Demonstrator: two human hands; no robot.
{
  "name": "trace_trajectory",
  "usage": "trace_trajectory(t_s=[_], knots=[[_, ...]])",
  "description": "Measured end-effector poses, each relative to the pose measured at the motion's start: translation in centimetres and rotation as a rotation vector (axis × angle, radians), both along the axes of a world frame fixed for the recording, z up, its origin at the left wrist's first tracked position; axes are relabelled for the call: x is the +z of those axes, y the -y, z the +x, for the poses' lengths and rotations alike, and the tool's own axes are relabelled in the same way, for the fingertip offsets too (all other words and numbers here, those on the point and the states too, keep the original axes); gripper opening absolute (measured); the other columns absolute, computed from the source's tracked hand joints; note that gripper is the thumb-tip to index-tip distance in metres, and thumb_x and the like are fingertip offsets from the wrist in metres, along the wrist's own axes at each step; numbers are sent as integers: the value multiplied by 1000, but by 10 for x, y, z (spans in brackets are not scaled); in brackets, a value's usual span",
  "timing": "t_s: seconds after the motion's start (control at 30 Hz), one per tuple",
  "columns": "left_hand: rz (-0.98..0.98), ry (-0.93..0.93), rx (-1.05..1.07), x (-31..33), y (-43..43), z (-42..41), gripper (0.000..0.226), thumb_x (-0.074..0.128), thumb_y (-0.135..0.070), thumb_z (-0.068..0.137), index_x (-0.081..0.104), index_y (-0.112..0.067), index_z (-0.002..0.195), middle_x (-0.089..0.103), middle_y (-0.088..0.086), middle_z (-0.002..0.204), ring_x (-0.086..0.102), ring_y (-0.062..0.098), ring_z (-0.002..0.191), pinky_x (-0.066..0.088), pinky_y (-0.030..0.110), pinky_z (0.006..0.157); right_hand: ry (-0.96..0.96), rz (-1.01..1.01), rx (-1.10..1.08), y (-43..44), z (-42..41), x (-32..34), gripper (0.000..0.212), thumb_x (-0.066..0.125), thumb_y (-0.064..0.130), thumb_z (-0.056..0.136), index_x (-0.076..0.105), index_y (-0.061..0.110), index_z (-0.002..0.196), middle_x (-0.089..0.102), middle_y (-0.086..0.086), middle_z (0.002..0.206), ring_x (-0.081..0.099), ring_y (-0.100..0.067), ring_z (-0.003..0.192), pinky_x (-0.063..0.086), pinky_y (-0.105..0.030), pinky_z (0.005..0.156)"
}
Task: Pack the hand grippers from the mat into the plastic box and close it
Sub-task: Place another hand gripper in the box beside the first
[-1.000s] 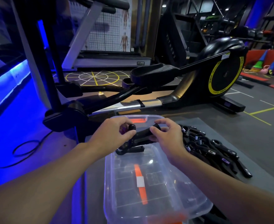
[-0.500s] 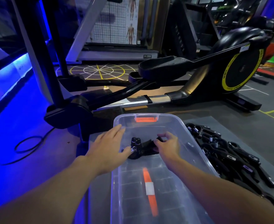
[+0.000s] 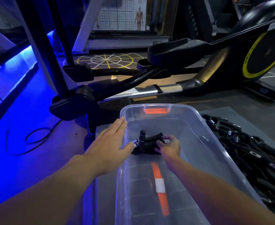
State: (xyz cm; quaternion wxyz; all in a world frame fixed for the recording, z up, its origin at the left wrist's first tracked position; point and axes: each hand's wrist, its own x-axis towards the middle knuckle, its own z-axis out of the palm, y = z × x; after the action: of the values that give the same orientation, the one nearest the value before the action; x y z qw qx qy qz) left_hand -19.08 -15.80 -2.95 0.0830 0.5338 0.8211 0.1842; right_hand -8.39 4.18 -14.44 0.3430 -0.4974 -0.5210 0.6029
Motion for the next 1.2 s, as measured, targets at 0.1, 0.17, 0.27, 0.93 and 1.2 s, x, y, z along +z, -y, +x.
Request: trace_trajectory(t_s=[0.1, 0.17, 0.27, 0.93, 1.2], knots=[[-2, 2, 0, -1, 0, 1, 89, 19, -65, 80, -2, -23, 156, -15, -17, 161, -5, -1, 147, 4, 21, 118, 48, 65, 51, -6, -1, -4, 30, 70, -8, 76, 59, 18, 88, 63, -13, 82, 64, -28, 68, 60, -35, 66], [-7, 1, -2, -2, -1, 0, 90, 18, -65, 80, -2, -23, 156, -15, -16, 161, -6, -2, 147, 4, 22, 119, 138, 127, 86, -6, -1, -12, 40, 77, -2, 70, 58, 22, 96, 68, -14, 89, 67, -30, 78, 58, -43, 77], [-19, -1, 5, -2, 0, 0, 87, 21, -62, 82, -3, -23, 156, -16, -16, 161, -6, -1, 147, 4, 22, 119, 196, 205, 133, -1, 0, -16, 57, 82, 6, 65, 49, 29, 104, 64, -13, 101, 66, -29, 88, 55, -41, 80], [-16, 57, 9, -2, 0, 0, 82, 25, -59, 86, -2, -28, 156, -16, -23, 159, -2, -1, 147, 11, 28, 121, 535, 575, 386, -23, 10, -37, 86, 86, 15, 66, 37, 34, 134, 43, -4, 106, 56, -25, 92, 45, -30, 83], [-30, 49, 16, 1, 1, 2, 73, 35, -49, 99, -4, -28, 156, -17, -23, 159, 0, 1, 148, 13, 29, 120, 524, 615, 398, -29, 12, -41, 85, 86, 17, 65, 38, 33, 134, 46, -6, 104, 57, -25, 88, 42, -27, 79]])
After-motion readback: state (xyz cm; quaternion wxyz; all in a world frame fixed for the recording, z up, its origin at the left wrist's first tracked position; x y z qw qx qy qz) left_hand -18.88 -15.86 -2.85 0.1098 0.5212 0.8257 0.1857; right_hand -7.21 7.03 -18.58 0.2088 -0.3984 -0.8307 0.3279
